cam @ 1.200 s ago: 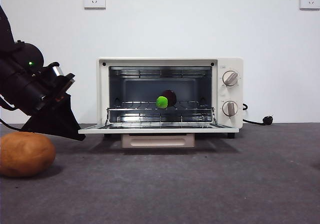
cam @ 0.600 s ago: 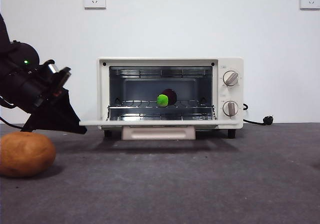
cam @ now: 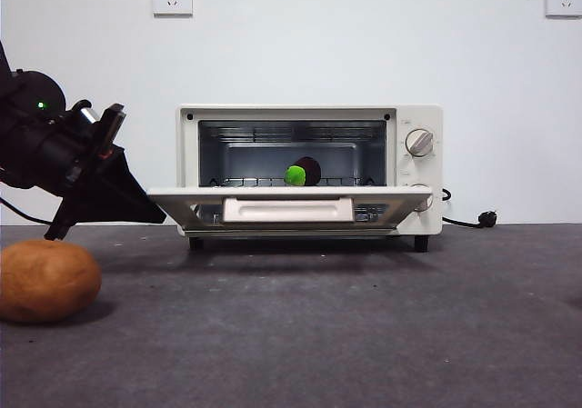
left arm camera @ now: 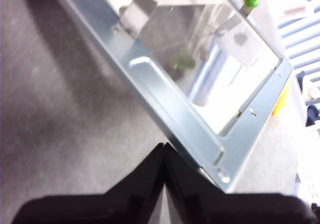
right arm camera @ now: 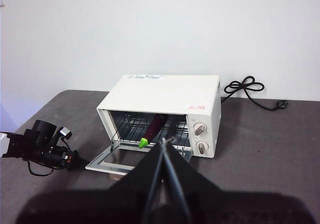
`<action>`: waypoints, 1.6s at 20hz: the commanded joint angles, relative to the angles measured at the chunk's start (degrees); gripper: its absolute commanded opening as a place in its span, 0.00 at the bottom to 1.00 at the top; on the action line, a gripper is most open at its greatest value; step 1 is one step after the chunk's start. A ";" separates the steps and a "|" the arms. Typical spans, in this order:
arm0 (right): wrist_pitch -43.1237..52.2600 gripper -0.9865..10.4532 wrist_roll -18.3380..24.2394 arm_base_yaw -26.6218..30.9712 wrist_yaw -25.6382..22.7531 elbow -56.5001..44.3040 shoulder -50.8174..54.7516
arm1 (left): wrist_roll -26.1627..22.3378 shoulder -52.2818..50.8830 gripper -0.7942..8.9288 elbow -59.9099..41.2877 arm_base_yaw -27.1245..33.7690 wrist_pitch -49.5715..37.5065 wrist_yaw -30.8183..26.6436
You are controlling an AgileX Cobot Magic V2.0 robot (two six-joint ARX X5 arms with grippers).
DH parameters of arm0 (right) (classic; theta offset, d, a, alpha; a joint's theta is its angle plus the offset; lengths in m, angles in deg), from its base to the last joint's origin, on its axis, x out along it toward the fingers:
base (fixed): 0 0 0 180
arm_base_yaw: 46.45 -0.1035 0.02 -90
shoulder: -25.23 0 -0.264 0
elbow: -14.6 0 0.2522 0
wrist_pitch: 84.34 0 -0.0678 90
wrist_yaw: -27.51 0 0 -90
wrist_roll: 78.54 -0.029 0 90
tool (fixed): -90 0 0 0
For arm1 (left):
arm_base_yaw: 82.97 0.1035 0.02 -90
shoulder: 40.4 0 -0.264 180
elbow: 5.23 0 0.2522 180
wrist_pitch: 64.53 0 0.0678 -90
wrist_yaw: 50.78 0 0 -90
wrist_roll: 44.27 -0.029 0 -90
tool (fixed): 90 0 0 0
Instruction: Take the eggplant from the table,put the eggplant in the oven
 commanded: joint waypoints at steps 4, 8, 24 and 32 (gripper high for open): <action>-1.44 0.08 -0.61 -0.07 0.22 -0.26 0.13 | 5.09 -2.38 0.08 0.00 -0.37 -6.40 2.05; -1.44 0.08 -0.61 -0.07 0.22 -0.28 0.11 | 8.22 -3.72 0.08 0.02 -0.37 -11.13 1.79; -1.44 0.08 -0.63 -0.07 1.68 -0.37 0.11 | 12.00 -4.07 0.08 1.38 -0.55 -27.17 -8.70; -1.46 0.08 -0.61 -0.07 1.70 -1.22 0.11 | 11.93 -4.07 0.08 6.84 -0.85 -26.91 -12.81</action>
